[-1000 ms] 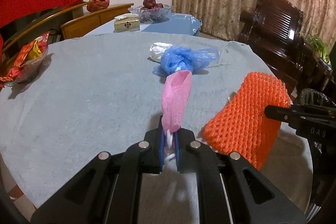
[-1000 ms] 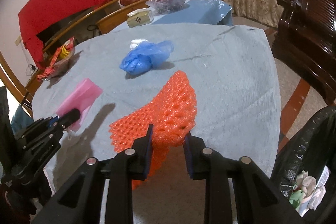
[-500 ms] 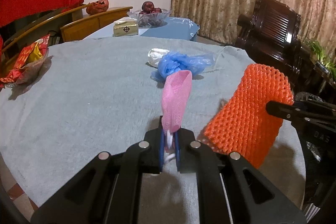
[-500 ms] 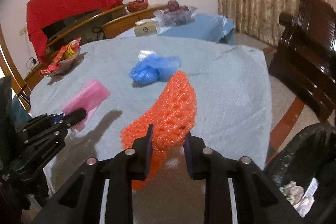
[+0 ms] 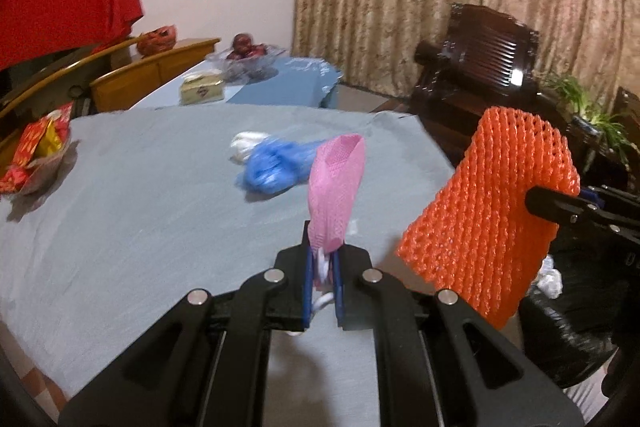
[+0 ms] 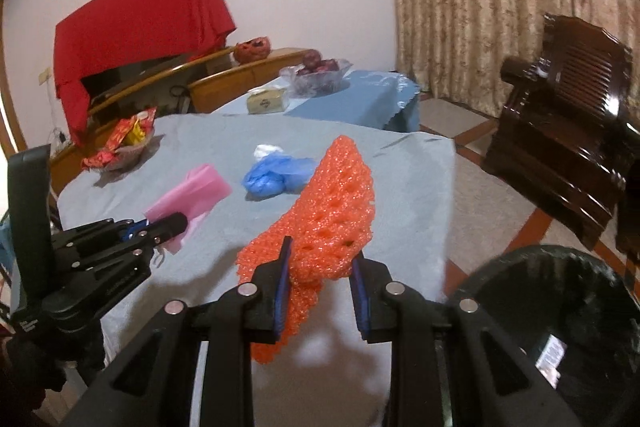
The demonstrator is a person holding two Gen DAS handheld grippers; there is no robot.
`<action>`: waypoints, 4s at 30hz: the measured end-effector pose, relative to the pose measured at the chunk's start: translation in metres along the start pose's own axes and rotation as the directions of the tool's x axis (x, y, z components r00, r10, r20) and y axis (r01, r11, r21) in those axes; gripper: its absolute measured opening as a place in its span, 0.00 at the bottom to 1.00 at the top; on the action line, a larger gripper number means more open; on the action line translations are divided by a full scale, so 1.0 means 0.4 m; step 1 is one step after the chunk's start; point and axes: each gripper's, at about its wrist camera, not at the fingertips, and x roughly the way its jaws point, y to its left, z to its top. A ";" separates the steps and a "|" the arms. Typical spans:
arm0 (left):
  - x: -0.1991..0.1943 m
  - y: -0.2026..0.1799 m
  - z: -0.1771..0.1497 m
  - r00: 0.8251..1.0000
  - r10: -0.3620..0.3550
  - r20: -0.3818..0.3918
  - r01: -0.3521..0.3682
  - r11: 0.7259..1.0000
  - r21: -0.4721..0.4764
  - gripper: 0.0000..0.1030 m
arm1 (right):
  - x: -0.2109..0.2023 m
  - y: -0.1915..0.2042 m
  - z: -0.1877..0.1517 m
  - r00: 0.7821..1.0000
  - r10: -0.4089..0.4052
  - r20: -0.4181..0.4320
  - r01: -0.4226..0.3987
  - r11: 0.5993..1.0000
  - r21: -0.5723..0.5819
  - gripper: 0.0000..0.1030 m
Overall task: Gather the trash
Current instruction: 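Carry the pink mesh bag and orange net over the black bin with both tools, then open both tools to drop the mesh bag and net into the bin, then move both tools back over the blue plastic bag on the table, then grasp the blue plastic bag with the right tool and lift it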
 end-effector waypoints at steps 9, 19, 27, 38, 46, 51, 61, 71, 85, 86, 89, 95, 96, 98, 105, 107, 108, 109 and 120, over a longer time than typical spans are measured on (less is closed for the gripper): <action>-0.004 -0.176 0.027 0.992 -0.124 0.021 0.122 0.990 0.067 0.07 | -0.124 -0.154 -0.024 0.990 -0.138 0.025 0.136 0.988 0.074 0.25; 0.013 -0.359 0.013 0.970 -0.244 0.001 0.242 0.960 0.139 0.07 | -0.225 -0.276 -0.068 0.965 -0.261 0.030 0.256 0.959 0.125 0.25; 0.042 -0.492 0.005 0.942 -0.334 -0.036 0.334 0.922 0.198 0.07 | -0.270 -0.370 -0.118 0.939 -0.343 0.003 0.337 0.925 0.176 0.25; 0.124 -0.634 -0.024 0.898 -0.423 -0.121 0.440 0.867 0.236 0.46 | -0.268 -0.481 -0.186 0.903 -0.420 -0.088 0.429 0.878 0.210 0.46; 0.122 -0.604 -0.018 0.898 -0.426 -0.109 0.439 0.872 0.217 0.72 | -0.315 -0.500 -0.200 0.872 -0.485 -0.073 0.487 0.841 0.237 0.84; 0.090 -0.548 -0.002 0.920 -0.387 -0.059 0.390 0.894 0.222 0.84 | -0.348 -0.484 -0.190 0.869 -0.494 -0.032 0.485 0.837 0.253 0.94; 0.017 -0.370 0.027 0.962 -0.273 0.028 0.266 0.952 0.153 0.88 | -0.313 -0.356 -0.120 0.909 -0.415 0.035 0.400 0.893 0.207 0.94; -0.027 -0.159 0.046 0.988 -0.137 0.074 0.132 0.989 0.069 0.88 | -0.180 -0.200 -0.040 0.955 -0.291 0.062 0.283 0.952 0.117 0.94; 0.004 0.135 0.082 0.994 0.065 0.093 -0.061 0.997 -0.047 0.88 | 0.083 -0.007 0.083 0.982 -0.173 0.075 0.172 0.985 0.029 0.94; 0.012 0.154 0.083 0.993 0.079 0.092 -0.074 0.996 -0.053 0.88 | 0.100 0.002 0.090 0.983 -0.167 0.074 0.166 0.986 0.026 0.94; 0.049 0.221 0.090 0.990 0.117 0.084 -0.111 0.992 -0.066 0.88 | 0.175 0.039 0.115 0.986 -0.151 0.069 0.151 0.989 0.008 0.94; 0.132 0.341 0.097 0.983 0.179 0.047 -0.174 0.979 -0.103 0.88 | 0.336 0.109 0.148 0.992 -0.123 0.028 0.124 0.992 -0.033 0.94; 0.143 0.357 0.098 0.982 0.184 0.043 -0.179 0.978 -0.108 0.88 | 0.367 0.121 0.152 0.993 -0.116 0.013 0.116 0.993 -0.035 0.94; 0.170 0.392 0.098 0.979 0.199 0.035 -0.194 0.975 -0.113 0.88 | 0.411 0.136 0.156 0.995 -0.104 -0.001 0.104 0.994 -0.036 0.94; 0.244 0.475 0.088 0.974 0.226 0.004 -0.224 0.966 -0.128 0.88 | 0.583 0.215 0.164 0.995 -0.065 -0.072 0.060 0.996 -0.069 0.94; 0.258 0.488 0.083 0.973 0.229 -0.003 -0.227 0.965 -0.131 0.88 | 0.617 0.224 0.166 0.995 -0.051 -0.085 0.046 0.997 -0.061 0.94; 0.267 0.498 0.081 0.973 0.232 -0.008 -0.231 0.964 -0.132 0.88 | 0.630 0.229 0.169 0.995 -0.045 -0.088 0.040 0.998 -0.056 0.94; 0.274 0.506 0.080 0.972 0.233 -0.011 -0.232 0.964 -0.133 0.88 | 0.643 0.234 0.172 0.995 -0.041 -0.090 0.036 0.998 -0.054 0.94; 0.323 0.549 0.083 0.969 0.247 -0.034 -0.249 0.958 -0.144 0.88 | 0.736 0.263 0.148 0.984 0.002 -0.177 -0.017 0.996 -0.085 0.83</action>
